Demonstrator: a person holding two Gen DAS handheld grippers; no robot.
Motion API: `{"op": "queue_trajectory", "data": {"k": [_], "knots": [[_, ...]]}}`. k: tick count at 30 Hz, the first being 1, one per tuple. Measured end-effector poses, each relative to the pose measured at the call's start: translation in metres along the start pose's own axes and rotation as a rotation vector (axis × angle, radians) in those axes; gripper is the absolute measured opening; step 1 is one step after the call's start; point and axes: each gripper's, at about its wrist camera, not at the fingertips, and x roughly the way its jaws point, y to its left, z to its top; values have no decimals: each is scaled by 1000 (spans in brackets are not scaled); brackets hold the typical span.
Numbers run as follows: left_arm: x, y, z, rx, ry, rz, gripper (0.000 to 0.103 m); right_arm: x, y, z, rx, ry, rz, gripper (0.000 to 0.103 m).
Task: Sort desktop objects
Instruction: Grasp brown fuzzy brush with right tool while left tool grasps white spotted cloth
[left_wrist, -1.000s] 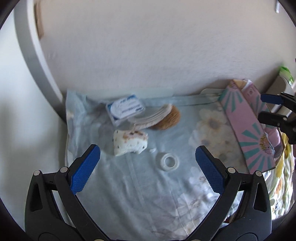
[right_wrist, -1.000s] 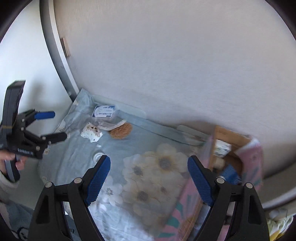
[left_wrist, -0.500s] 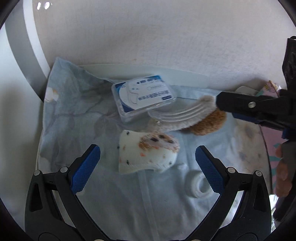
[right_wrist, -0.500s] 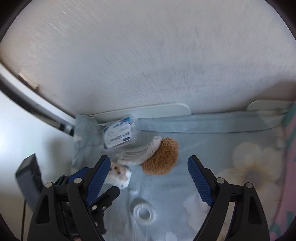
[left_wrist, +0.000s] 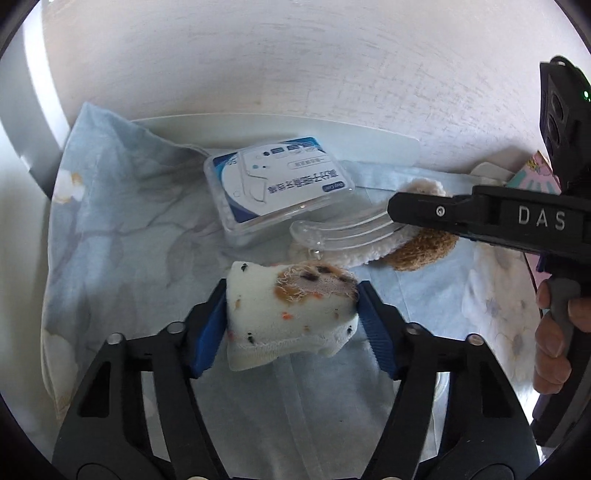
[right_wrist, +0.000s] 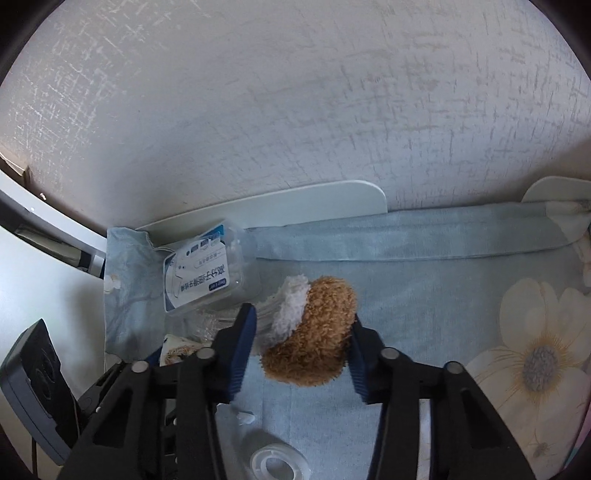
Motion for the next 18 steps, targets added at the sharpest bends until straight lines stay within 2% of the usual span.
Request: {"op": "queue_trajectory", "data": {"k": [2,3,5,11,18], "knots": [[-2,-2,0,8,0,-12,52,-2,-1,0,14,-10,14,32],[-4,-4,0,10,2,-18,50,-3,-2,0,117,-95,-20,31],[-9,-6,1,7,4,-25,47,-3,-3,0,130,-106,-15,29],[-38,-10,6,-20,-21,-35,47,-21,-2,5,134,-141,-37,26],[-74,-12,14,-3,-41,-20,47,-66,-9,2,163,-197,-50,26]]}}
